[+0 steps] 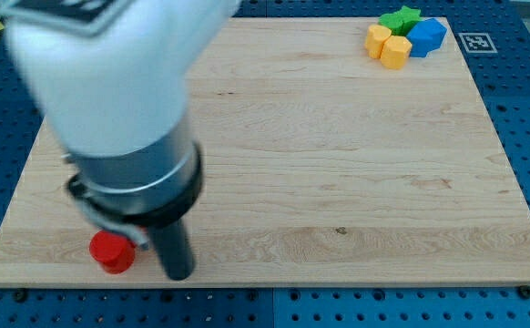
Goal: Move the red circle left to the red star
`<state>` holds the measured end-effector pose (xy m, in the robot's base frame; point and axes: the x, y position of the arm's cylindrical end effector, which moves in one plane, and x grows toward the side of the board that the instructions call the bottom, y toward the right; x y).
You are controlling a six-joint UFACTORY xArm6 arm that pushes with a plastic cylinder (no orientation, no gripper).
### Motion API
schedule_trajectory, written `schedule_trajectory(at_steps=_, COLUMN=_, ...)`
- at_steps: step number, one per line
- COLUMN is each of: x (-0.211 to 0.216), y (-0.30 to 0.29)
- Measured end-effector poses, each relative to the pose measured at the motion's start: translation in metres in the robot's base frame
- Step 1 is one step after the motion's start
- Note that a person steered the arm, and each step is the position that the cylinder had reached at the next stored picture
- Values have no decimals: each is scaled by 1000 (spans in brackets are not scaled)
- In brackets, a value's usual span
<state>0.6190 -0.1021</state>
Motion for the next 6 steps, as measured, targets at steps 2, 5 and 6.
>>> schedule_trajectory(at_steps=2, x=-1, y=-22)
schedule_trajectory(at_steps=5, x=-1, y=-51)
schedule_trajectory(at_steps=6, x=-2, y=-70)
